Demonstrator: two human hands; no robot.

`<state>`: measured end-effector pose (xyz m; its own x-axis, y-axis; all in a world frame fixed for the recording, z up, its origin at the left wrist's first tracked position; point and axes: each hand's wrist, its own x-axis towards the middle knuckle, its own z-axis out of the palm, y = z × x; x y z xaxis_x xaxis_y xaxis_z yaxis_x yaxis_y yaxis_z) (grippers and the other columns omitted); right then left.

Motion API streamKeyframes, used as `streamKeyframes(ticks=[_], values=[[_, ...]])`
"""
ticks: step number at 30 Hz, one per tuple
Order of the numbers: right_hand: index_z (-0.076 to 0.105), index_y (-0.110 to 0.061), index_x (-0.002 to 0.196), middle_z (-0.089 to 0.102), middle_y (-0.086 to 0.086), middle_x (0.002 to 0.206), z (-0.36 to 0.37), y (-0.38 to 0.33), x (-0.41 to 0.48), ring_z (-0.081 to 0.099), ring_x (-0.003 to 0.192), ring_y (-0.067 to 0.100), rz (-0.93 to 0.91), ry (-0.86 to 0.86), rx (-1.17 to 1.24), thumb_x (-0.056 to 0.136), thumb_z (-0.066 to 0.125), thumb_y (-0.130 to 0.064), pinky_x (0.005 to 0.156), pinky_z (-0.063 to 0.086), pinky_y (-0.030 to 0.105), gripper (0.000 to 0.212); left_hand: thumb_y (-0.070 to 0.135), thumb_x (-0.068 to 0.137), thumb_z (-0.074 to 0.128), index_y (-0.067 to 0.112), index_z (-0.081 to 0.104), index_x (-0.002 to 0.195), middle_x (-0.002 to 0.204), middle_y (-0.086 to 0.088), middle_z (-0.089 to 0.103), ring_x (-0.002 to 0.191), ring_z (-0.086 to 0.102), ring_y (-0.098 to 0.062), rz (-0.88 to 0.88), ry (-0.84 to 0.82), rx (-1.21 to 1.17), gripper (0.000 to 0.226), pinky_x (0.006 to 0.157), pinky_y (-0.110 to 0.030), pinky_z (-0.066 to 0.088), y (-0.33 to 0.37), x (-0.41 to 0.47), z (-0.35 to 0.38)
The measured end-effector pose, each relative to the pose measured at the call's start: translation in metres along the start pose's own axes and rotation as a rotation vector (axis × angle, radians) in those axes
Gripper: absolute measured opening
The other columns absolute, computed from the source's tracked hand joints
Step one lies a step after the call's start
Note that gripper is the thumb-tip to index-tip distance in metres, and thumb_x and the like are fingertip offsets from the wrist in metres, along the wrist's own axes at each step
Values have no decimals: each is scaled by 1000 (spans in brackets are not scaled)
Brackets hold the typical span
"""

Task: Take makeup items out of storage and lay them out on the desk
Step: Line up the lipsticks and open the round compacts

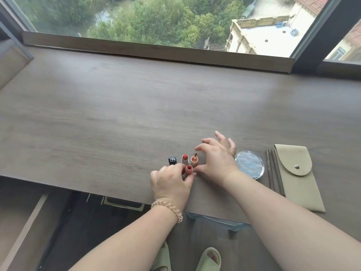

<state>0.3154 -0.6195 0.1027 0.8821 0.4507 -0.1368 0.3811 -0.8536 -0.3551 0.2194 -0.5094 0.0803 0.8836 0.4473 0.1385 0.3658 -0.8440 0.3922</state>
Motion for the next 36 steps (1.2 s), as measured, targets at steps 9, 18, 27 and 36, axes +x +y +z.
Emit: streamKeyframes(ticks=[9,18,27,36], values=[[39,-37,131,40,-13,139,-14,37,-29,11,141,17,47,-87,-41,58,76,-44,113,0,42,83,61,70,65,30,67,89,85,11,68,92,58,-14,-56,-54,11,37,75,-32,21,-2,-3,-14],[49,-37,123,52,-13,124,-26,33,-37,42,123,11,82,78,185,60,76,-37,113,10,40,68,48,62,70,31,64,92,86,16,59,93,46,-7,99,261,-218,35,80,-27,19,21,-1,-54],[63,-13,113,67,13,105,-149,10,-75,66,85,15,33,-18,1150,60,80,-11,70,53,24,56,58,63,63,40,43,129,120,4,57,103,60,-11,-91,-500,-1106,72,84,-28,46,83,21,-137],[64,-27,118,68,-12,105,-213,5,-118,59,97,-1,-143,133,583,73,70,-52,88,49,26,52,31,74,66,36,46,128,102,-1,72,83,70,-29,-97,-863,-1522,58,73,-31,50,141,15,-172]])
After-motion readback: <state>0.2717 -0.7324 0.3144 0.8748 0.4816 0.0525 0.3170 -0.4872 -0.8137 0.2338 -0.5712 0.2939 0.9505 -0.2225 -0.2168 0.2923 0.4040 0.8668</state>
